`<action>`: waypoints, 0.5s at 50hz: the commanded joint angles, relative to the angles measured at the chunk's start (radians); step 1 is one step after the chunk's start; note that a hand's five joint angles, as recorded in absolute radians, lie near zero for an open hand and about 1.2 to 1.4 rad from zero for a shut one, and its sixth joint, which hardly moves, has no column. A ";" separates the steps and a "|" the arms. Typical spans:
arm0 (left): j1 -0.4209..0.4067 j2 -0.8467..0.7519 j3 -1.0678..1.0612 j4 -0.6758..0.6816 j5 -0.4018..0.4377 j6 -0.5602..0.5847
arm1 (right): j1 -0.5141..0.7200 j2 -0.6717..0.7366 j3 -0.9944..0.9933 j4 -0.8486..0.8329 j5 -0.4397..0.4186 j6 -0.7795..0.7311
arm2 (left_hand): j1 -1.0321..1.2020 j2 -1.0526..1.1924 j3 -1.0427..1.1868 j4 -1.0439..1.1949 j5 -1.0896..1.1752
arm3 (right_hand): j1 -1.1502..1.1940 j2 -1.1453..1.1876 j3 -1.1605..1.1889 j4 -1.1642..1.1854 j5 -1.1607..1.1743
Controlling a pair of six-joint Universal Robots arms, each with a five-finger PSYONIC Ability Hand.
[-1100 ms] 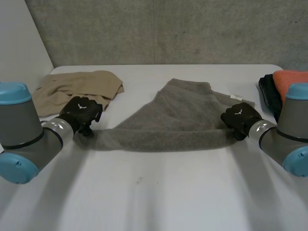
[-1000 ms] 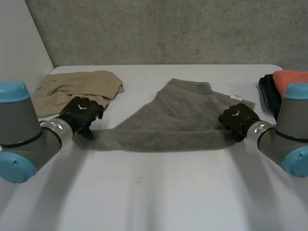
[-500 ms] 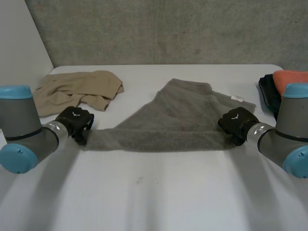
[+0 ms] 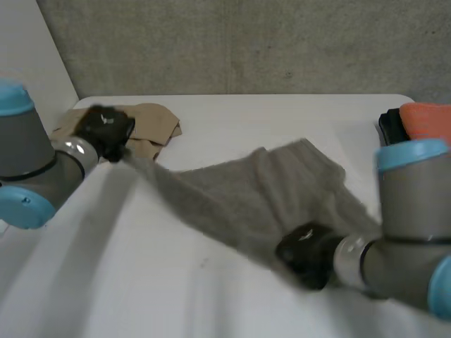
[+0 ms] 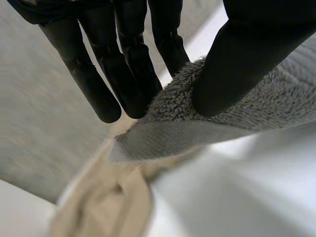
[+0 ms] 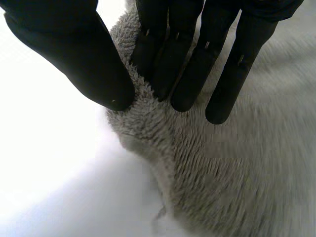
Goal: Fold the laundry.
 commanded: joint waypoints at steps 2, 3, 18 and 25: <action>-0.057 0.059 0.079 0.089 -0.005 -0.072 | 0.337 -0.085 0.003 -0.099 0.005 0.363 | 0.237 0.201 0.206 0.199 0.242 | -0.361 -0.409 -0.415 -0.424 -0.407; -0.062 0.062 0.085 0.089 -0.005 -0.075 | 0.340 -0.091 -0.011 -0.105 0.014 0.394 | 0.237 0.201 0.206 0.199 0.242 | -0.455 -0.503 -0.509 -0.518 -0.501; -0.091 0.279 0.066 0.057 0.053 -0.089 | 0.025 -0.034 -0.344 -0.096 0.142 0.129 | 0.237 0.201 0.206 0.199 0.242 | -0.958 -1.006 -1.012 -1.021 -1.004; -0.114 0.456 -0.008 0.063 0.122 -0.106 | 0.006 0.254 -0.641 -0.116 0.145 0.235 | 0.237 0.201 0.206 0.199 0.242 | -0.958 -1.006 -1.012 -1.021 -1.004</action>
